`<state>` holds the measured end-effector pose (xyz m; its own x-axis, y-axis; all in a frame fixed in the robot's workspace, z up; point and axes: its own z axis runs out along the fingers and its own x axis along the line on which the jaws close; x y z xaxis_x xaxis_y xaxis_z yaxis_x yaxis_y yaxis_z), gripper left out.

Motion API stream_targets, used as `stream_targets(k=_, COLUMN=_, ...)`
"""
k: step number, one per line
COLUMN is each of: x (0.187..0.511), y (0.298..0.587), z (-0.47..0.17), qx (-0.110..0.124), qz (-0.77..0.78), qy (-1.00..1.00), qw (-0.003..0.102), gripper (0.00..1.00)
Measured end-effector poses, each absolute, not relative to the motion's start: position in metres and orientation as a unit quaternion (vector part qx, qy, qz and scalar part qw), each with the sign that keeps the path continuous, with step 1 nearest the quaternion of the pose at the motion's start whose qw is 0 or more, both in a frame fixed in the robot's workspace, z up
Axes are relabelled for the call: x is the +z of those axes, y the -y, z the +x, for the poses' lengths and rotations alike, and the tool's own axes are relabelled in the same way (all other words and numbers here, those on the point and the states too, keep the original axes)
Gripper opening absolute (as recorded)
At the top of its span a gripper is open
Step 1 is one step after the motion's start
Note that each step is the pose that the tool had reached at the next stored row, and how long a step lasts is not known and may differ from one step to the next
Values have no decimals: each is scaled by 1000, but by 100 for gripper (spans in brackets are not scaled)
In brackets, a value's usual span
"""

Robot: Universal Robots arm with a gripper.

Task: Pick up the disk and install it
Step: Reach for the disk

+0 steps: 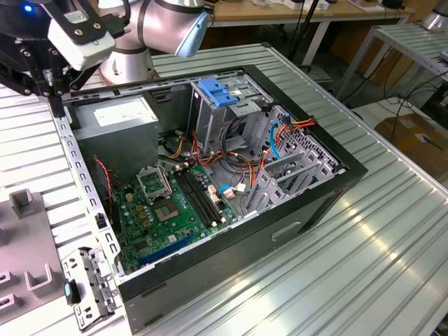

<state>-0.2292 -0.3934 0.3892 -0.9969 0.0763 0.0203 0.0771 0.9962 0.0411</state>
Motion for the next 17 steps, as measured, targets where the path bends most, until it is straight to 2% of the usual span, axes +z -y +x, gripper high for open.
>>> stream_targets(k=17, x=389, y=391, z=-250, qx=-21, qz=-38, qy=999, qw=9, gripper=11)
